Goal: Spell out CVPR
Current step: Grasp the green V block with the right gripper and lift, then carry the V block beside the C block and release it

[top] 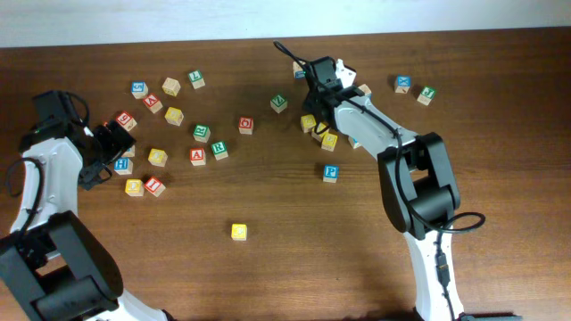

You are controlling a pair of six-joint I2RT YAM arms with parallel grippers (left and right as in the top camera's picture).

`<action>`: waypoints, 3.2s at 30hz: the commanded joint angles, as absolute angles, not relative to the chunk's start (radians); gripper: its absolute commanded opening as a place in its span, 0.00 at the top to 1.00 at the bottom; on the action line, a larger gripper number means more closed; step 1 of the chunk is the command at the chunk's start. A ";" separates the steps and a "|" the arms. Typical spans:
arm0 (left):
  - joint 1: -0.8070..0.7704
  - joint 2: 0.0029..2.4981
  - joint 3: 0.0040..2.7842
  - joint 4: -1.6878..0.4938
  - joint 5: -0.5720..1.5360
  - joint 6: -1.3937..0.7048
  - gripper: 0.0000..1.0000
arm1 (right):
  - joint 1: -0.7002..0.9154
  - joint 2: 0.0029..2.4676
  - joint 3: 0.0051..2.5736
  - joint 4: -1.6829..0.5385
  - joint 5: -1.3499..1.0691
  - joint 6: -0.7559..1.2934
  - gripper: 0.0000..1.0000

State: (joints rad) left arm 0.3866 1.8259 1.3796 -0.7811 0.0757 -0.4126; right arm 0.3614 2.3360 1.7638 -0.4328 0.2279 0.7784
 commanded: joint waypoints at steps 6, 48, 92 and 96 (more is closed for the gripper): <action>0.387 1.834 1.373 -0.779 0.083 -0.426 0.01 | 0.358 2.183 1.780 -0.468 0.233 0.684 0.70; 0.387 1.834 1.373 -0.779 0.083 -0.426 0.01 | 0.359 2.316 1.837 -0.507 0.194 0.564 0.76; 0.387 1.834 1.373 -0.779 0.083 -0.426 0.01 | 0.872 1.910 1.216 -0.630 -0.292 0.723 0.62; 0.387 1.834 1.373 -0.779 0.083 -0.426 0.01 | 0.870 1.910 1.217 -0.622 -0.292 0.723 0.69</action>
